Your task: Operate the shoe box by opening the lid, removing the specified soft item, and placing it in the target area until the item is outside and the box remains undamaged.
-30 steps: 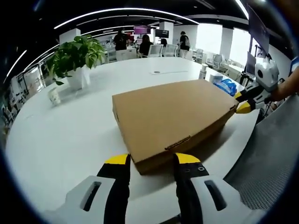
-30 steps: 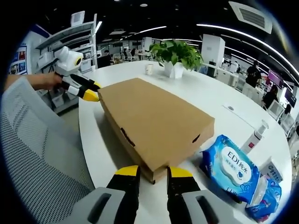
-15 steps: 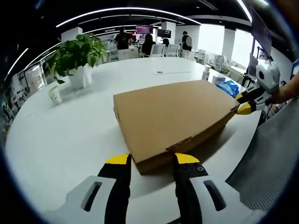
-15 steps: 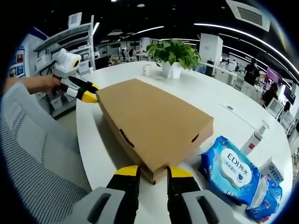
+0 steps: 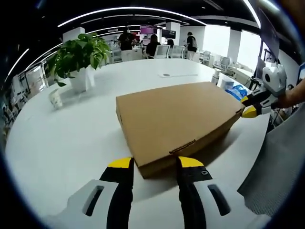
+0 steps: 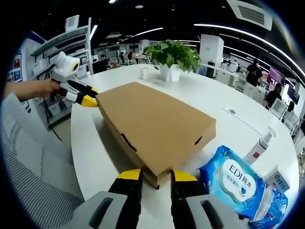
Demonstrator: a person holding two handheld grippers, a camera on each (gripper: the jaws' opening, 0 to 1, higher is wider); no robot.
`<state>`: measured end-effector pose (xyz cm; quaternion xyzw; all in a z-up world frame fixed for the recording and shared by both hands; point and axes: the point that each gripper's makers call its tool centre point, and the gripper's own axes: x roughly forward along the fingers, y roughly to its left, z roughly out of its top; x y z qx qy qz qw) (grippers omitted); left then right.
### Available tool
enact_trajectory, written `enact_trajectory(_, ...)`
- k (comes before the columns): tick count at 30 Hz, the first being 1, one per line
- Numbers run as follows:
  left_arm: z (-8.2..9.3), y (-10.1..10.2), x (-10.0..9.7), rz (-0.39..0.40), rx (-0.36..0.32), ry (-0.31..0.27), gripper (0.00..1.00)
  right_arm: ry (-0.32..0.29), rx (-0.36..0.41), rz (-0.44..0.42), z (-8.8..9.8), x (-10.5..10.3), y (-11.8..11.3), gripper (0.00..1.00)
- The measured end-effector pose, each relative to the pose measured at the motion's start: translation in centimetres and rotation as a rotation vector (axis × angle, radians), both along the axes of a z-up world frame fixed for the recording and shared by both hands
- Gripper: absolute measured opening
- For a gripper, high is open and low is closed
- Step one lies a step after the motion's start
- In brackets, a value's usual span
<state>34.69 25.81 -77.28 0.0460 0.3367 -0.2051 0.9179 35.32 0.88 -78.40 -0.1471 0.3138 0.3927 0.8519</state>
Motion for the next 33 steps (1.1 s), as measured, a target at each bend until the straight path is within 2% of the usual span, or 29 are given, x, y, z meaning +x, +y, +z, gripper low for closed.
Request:
enact_trajectory(20, 0.0, 0.4, 4.5, 0.012, -0.012, 0.011, 0.36, -0.016, -0.007, -0.045, 0.0, 5.0, 0.5, 0.21)
enact_trajectory(33, 0.0, 0.4, 7.2, -0.006, 0.004, 0.020, 0.36, -0.019, -0.013, -0.058, -0.1, 6.7, 0.6, 0.21)
